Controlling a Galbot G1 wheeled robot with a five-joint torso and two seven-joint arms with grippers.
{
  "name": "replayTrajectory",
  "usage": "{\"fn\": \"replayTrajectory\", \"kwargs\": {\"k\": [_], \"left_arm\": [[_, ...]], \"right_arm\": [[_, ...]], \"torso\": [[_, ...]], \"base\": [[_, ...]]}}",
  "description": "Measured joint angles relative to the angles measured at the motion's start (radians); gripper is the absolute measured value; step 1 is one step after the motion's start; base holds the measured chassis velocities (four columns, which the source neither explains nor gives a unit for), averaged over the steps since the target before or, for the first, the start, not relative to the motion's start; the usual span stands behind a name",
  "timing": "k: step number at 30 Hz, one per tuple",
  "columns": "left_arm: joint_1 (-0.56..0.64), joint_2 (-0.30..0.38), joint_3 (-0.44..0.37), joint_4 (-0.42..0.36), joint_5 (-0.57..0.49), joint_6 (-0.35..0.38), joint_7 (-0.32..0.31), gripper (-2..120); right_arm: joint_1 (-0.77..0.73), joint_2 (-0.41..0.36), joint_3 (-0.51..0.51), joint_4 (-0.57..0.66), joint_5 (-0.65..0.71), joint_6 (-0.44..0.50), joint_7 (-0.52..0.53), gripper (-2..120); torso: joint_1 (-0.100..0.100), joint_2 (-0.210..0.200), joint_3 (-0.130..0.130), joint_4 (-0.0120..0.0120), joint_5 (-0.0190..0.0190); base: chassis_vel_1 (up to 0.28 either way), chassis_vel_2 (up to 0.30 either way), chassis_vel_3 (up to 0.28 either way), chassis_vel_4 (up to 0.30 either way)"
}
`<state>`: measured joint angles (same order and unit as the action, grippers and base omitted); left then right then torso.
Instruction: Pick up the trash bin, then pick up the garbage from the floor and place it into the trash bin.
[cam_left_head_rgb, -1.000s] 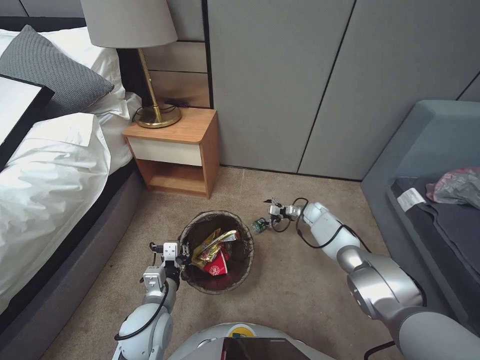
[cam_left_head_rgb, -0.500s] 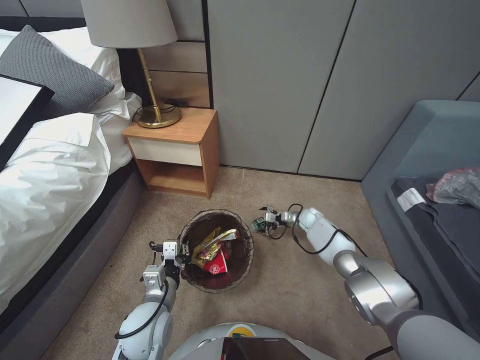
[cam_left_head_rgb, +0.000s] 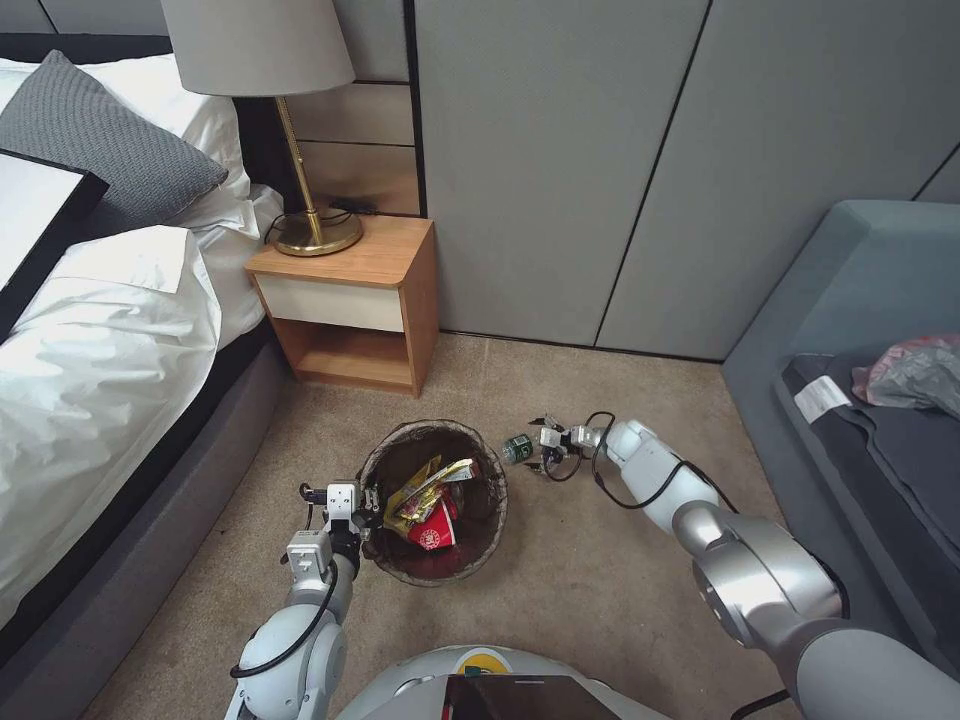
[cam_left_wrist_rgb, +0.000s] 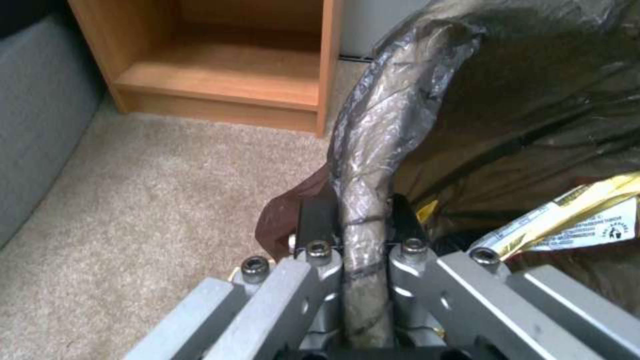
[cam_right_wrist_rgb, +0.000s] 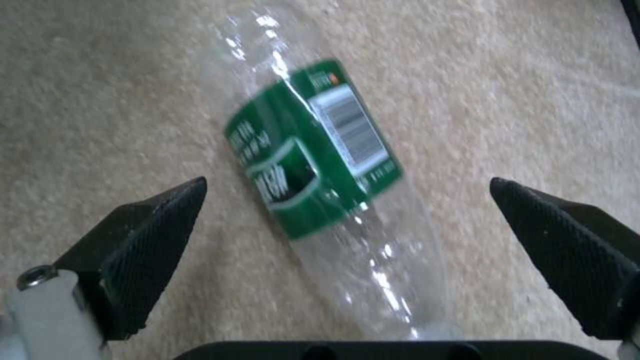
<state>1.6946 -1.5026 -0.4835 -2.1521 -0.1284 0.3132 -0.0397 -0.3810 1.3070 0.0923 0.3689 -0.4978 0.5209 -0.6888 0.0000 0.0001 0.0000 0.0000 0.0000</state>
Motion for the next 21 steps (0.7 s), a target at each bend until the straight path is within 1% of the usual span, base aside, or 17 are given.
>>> {"fn": "replayTrajectory", "kwargs": {"k": [5,15,21], "left_arm": [[0.006,0.0,0.002,0.004,0.004,0.0,0.0,2],[0.006,0.0,0.002,0.008,0.006,-0.001,0.0,2],[0.005,0.001,0.002,0.011,0.006,-0.002,0.0,2]], "right_arm": [[0.011,-0.001,0.003,-0.016,0.048,-0.023,-0.001,100],[0.024,0.019,0.0,-0.023,0.078,-0.045,-0.005,100],[0.027,0.033,-0.011,-0.027,0.096,-0.083,-0.015,100]], "torso": [[0.0,0.0,0.0,0.0,0.0],[0.0,0.0,0.0,0.0001,-0.0001],[0.0,0.0,0.0,0.0002,-0.0001]], "base": [[0.0,0.0,0.0,0.0],[0.0,0.0,0.0,0.0],[0.0,0.0,0.0,0.0]]}}
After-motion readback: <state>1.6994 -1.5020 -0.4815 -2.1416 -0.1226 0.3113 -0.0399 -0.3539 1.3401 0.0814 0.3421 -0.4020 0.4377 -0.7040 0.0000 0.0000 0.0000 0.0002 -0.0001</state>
